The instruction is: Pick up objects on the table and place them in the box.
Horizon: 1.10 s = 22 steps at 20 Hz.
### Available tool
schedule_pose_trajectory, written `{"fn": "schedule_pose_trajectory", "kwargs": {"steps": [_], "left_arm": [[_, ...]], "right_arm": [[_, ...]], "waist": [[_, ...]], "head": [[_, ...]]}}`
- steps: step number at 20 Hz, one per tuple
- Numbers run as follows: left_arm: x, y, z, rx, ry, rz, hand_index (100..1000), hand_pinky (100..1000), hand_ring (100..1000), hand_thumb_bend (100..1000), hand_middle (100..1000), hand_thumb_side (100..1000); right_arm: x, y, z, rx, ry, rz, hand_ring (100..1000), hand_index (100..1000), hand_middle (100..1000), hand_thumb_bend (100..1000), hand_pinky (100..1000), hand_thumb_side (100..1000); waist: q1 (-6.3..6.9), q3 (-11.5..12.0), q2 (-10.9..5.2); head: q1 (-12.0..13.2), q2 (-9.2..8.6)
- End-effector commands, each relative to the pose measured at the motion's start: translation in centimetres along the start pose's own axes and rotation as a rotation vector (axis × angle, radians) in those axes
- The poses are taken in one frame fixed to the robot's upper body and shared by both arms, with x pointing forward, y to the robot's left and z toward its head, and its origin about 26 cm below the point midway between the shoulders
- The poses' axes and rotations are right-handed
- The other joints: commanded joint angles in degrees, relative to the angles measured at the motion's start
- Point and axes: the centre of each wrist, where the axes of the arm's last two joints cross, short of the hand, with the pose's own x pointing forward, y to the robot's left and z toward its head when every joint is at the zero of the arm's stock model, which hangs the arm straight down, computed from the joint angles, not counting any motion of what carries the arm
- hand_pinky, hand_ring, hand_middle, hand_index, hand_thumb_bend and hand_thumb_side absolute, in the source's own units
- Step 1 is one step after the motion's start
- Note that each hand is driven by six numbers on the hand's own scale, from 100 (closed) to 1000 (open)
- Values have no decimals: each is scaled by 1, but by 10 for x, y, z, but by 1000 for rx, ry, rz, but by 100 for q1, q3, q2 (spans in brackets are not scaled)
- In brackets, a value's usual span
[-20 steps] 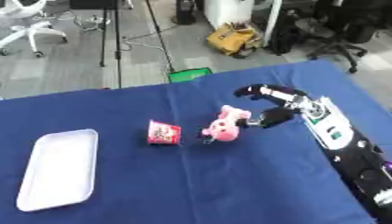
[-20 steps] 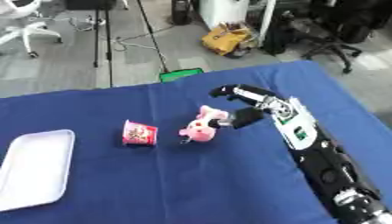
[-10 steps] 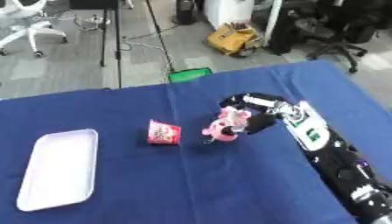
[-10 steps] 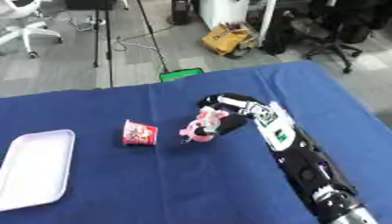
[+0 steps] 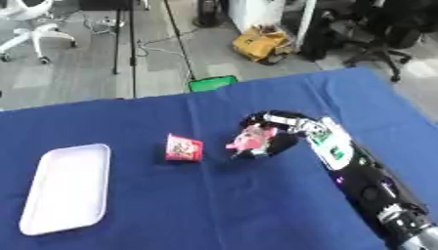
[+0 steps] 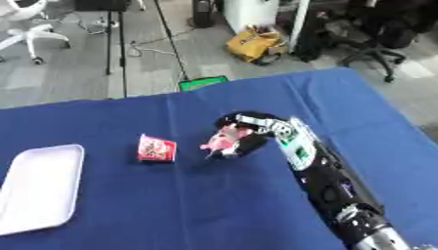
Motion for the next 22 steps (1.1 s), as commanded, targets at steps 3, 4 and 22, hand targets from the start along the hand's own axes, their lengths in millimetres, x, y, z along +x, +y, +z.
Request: {"fn": "schedule_pose_trajectory", "kwargs": {"steps": [3, 4, 22], "left_arm": [[5, 0, -4, -8, -24, -1, 846, 674, 728, 502, 793, 759], [5, 0, -4, -8, -25, -1, 846, 674, 728, 502, 793, 759], [5, 0, -4, 1, -22, 5, 847, 673, 721, 479, 789, 782]], "right_arm": [[0, -1, -2, 42, 26, 82, 964, 922, 869, 614, 929, 413], [0, 0, -2, 60, 33, 103, 964, 922, 869, 614, 929, 413], [6, -8, 2, -374, 48, 345, 547, 523, 476, 177, 382, 100]], "waist": [[-68, 11, -155], [-68, 12, -156], [-61, -7, -159]], "head": [[-21, 51], [-24, 54], [-32, 51]]}}
